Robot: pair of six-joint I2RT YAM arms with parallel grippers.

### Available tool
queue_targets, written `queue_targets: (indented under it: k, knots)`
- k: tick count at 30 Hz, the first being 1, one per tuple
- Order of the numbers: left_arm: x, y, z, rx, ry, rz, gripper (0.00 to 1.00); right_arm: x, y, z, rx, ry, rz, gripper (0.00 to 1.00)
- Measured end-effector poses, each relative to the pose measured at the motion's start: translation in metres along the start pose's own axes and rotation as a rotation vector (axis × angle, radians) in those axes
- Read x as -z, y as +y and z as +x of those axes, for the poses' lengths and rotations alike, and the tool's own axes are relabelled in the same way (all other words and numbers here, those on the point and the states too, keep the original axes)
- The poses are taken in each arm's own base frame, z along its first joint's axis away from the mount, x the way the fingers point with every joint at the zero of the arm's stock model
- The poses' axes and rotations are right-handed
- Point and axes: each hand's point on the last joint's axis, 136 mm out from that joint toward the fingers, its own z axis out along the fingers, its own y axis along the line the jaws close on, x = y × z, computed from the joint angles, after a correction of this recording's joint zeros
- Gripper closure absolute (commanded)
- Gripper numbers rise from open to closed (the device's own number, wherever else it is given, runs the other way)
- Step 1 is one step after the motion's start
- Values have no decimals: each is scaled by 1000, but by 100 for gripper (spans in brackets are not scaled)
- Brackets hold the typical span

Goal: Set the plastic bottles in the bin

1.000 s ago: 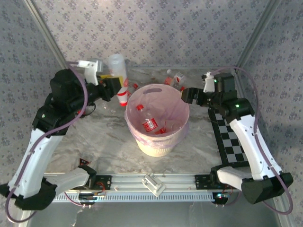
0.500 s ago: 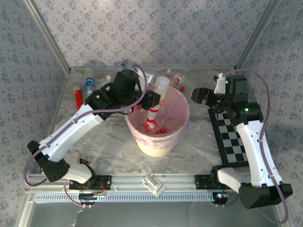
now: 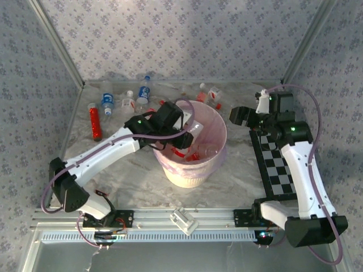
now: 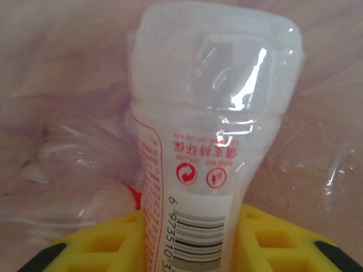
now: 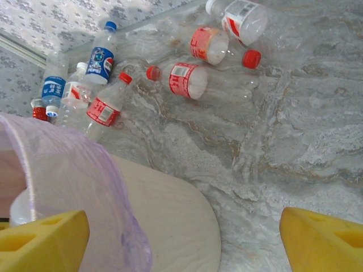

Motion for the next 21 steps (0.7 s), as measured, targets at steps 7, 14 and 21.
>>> queue_targets:
  k: [7,14,21]
  knots:
    - [-12,-5,3,-4,8,7,46,-16,-16,10,-5,44,33,11]
    - [-13,-2,4,-25,12,-6,25,-23,-24,9,-5,51,45,11]
    - [13,-6,-5,-82,-23,-3,1,-25,-26,10,-8,52,48,11]
